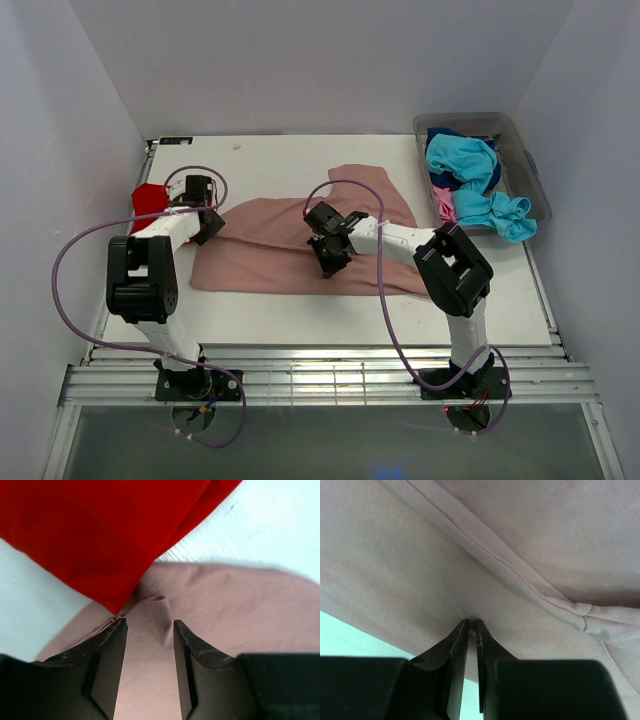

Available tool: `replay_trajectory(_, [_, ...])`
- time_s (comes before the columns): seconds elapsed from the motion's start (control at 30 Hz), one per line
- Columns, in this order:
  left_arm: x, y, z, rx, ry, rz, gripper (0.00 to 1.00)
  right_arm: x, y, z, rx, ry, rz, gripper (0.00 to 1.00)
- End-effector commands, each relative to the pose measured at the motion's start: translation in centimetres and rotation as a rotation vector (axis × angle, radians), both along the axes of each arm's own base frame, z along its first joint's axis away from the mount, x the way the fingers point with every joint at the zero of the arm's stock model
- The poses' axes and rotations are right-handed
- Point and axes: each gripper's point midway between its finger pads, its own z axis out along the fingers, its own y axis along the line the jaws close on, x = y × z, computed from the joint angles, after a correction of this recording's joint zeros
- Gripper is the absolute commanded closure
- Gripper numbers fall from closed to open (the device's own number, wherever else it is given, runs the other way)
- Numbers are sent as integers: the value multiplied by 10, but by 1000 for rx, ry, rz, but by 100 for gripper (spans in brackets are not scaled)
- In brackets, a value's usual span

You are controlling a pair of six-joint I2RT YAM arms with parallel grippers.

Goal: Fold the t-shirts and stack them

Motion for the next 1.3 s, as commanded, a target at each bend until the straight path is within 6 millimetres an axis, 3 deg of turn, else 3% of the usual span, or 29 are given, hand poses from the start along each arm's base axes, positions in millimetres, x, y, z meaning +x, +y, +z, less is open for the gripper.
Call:
replay_trajectory(0.0, [12, 13, 70, 42, -186, 71, 47, -30, -29, -33, -146, 111, 3, 83])
replay_trajectory(0.13, [8, 3, 103, 12, -275, 52, 46, -18, -35, -15, -179, 46, -18, 83])
replay_trajectory(0.23, [-4, -14, 113, -16, -306, 18, 46, -7, -42, 5, -192, -12, -53, 83])
replay_trajectory(0.33, [-20, -38, 103, -69, -293, -33, 50, 8, -56, 29, -197, -69, -112, 82])
replay_trajectory(0.37, [-29, -43, 90, -72, -264, -48, 55, 14, -63, 39, -199, -95, -137, 82])
replay_trajectory(0.47, [-45, -67, 64, -105, -199, -110, 100, 26, -92, 49, -225, -102, -211, 82])
replay_trajectory(0.6, [-56, -116, 45, -210, -165, -244, 100, 50, -125, 53, -228, -108, -280, 78])
replay_trajectory(0.77, [-57, -174, 40, -254, -146, -393, 100, 85, -133, 51, -235, -133, -279, 69])
replay_trajectory(0.83, [-58, -199, 33, -257, -119, -453, 100, 102, -132, 56, -229, -155, -282, 68])
replay_trajectory(0.9, [-62, -217, 18, -256, -72, -500, 100, 112, -133, 47, -247, -145, -273, 67])
replay_trajectory(1.03, [-68, -246, 4, -258, -27, -569, 100, 136, -128, 49, -239, -172, -278, 66])
replay_trajectory(1.27, [-92, -275, -22, -238, 48, -661, 100, 147, -141, 39, -282, -168, -278, 66])
